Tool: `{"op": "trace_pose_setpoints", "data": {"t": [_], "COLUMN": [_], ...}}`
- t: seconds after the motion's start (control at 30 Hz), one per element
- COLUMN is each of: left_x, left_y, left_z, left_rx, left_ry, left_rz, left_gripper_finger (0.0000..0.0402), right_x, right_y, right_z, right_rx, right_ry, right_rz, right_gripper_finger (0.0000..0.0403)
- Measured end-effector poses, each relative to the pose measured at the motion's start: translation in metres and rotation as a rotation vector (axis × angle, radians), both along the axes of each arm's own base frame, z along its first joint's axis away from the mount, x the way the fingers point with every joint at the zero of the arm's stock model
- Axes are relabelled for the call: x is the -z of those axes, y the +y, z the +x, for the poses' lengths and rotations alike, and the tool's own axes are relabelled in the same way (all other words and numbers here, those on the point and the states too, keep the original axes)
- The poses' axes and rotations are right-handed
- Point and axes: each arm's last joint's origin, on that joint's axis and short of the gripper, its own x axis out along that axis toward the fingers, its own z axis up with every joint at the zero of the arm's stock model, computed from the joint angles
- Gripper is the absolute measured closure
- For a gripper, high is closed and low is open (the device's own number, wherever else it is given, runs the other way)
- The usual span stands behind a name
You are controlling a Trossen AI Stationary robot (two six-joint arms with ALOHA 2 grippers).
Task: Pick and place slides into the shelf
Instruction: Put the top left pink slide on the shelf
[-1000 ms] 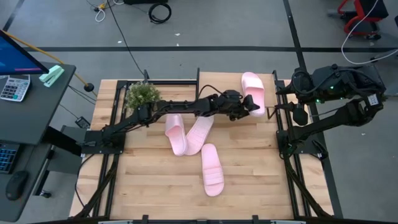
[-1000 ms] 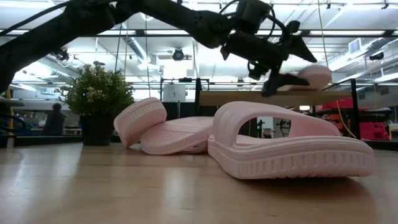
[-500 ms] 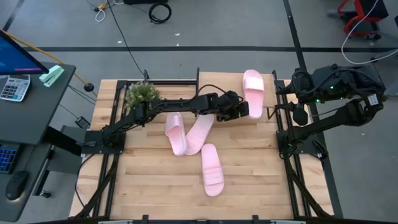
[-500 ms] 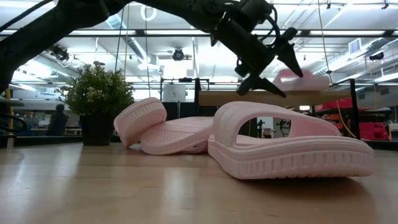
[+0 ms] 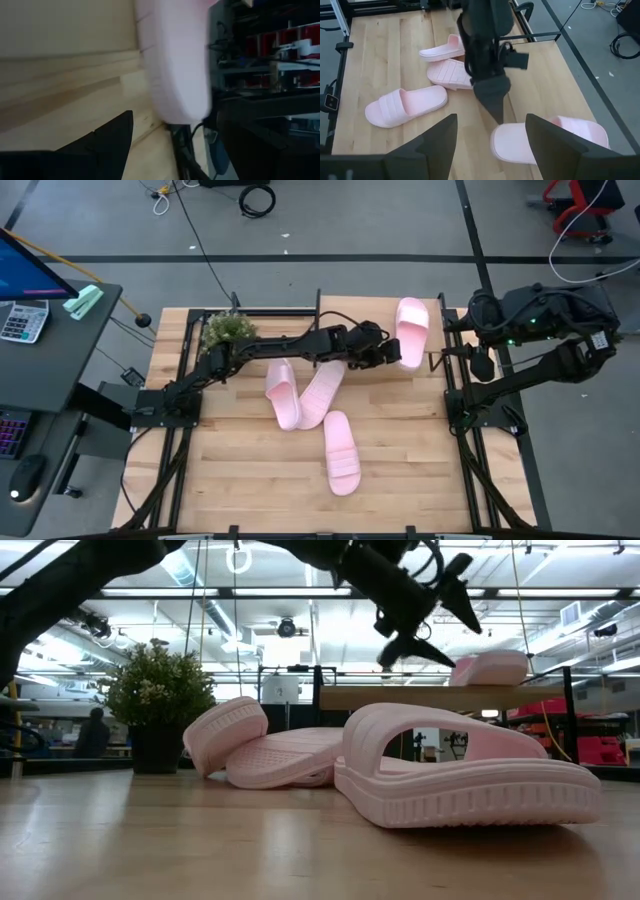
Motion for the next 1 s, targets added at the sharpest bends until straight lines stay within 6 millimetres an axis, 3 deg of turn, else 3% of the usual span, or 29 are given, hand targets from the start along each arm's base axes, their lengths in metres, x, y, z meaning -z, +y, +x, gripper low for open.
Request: {"op": "trace_pose_setpoints", "data": {"t": [0.17,0.27,0.37,0.53,0.7,0.83,1.0], "left_x": [-0.004,-0.021,-0.040,-0.045,-0.058,-0.054,-0.031], "left_y": [0.008,0.006,0.003,-0.006,-0.022,-0.031,-0.034], "left_z": [-0.014,-0.019,-0.026,-0.032,-0.029,-0.025,-0.042], "left_rx": [-0.033,-0.020,-0.023,-0.016,-0.017,0.006,-0.063], "left_ry": [0.096,0.061,0.024,0.063,-0.025,-0.166,-0.571], "left_rz": [-0.033,0.000,0.015,0.038,0.075,0.066,-0.059], "left_gripper_finger": [0.0108,0.0108,0.0108,0.0108,0.0108,0.0108,0.0110], "right_x": [0.000,0.000,0.001,0.001,0.001,0.001,0.001], "right_y": [0.000,0.000,0.000,0.000,0.000,0.000,0.000], "right_z": [0.001,0.002,0.003,0.005,0.006,0.006,0.006], "right_rx": [0.000,0.001,0.001,0.001,0.003,0.015,0.026], "right_ry": [0.003,0.005,0.008,0.013,0.015,0.012,0.009], "right_rz": [0.001,0.000,0.001,0.001,0.002,0.017,0.029], "right_gripper_finger": [0.0161,0.0161,0.0161,0.0161,0.0161,0.0161,0.0161]}}
